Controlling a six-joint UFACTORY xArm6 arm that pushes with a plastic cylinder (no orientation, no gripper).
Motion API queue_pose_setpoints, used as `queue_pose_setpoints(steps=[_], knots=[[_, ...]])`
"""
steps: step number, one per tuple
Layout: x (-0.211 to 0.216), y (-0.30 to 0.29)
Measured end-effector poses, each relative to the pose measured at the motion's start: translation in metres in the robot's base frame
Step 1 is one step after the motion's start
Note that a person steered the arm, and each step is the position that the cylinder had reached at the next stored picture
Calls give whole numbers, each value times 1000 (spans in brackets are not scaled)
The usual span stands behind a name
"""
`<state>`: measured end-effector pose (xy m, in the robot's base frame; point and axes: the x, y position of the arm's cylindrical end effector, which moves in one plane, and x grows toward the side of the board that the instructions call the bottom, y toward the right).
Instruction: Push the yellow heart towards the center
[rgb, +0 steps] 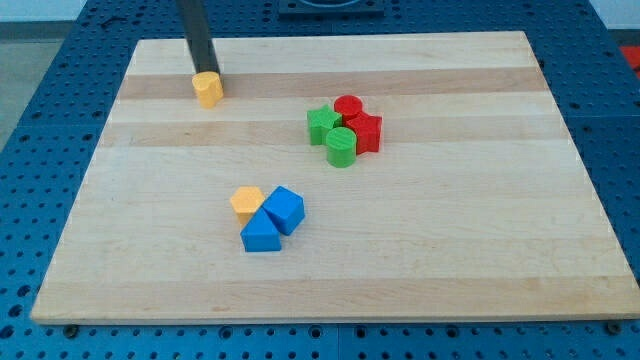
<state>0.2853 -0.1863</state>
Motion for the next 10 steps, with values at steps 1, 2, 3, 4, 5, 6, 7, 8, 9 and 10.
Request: queue_pose_setpoints(steps=[1,2,3,4,5,6,7,8,9,10], knots=[[24,-13],[27,-20],[27,-24],[45,-18],[54,10],[48,6],[24,7],[28,25],[58,39],[93,60]])
